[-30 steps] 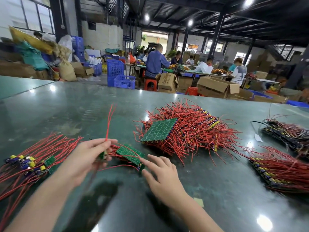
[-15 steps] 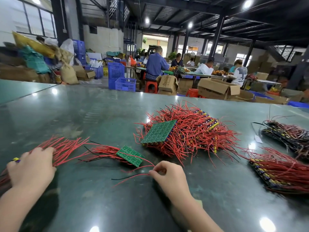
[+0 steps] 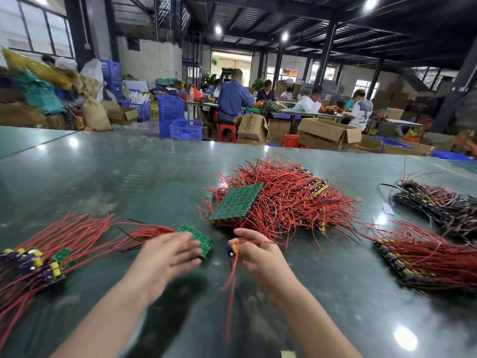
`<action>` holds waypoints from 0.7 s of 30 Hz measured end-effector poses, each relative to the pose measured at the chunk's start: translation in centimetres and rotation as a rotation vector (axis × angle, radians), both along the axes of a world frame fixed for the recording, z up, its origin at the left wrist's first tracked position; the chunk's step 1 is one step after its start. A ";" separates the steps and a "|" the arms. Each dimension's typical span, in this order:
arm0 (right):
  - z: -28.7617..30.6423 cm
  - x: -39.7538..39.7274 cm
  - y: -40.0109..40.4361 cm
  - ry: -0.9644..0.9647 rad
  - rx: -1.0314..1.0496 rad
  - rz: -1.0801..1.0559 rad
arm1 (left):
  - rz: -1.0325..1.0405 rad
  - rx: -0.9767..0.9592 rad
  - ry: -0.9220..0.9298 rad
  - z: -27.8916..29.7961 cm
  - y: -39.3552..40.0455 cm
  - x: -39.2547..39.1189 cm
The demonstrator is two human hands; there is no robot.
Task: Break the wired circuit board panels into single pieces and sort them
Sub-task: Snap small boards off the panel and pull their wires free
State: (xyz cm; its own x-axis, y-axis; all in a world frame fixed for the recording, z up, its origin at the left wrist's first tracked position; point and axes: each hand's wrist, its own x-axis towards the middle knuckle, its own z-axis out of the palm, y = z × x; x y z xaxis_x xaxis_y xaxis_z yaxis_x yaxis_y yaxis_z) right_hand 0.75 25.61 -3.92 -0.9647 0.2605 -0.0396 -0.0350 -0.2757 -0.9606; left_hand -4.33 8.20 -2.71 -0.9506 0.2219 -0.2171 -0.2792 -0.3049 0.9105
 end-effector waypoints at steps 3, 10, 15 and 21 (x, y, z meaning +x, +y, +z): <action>0.2 0.4 -0.6 0.031 0.022 0.125 | -0.270 0.120 -0.090 -1.7 1.9 1.4; -0.3 0.8 -1.2 0.074 0.335 0.147 | -0.208 0.193 -0.111 -3.5 2.3 2.3; -0.4 0.8 -0.9 0.239 0.705 0.041 | -0.185 0.147 -0.109 -3.4 2.1 2.7; 0.7 1.4 0.0 0.328 0.586 0.118 | -0.289 0.168 -0.057 -3.1 2.1 2.8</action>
State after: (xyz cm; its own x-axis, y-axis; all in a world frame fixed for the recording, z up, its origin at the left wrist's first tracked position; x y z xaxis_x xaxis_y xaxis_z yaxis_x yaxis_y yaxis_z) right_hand 2.19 25.62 -3.21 -0.9259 0.0418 0.3755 -0.3518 0.2669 -0.8972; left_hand -1.50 10.35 -5.83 -0.8305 0.5177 -0.2054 -0.4246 -0.3499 0.8350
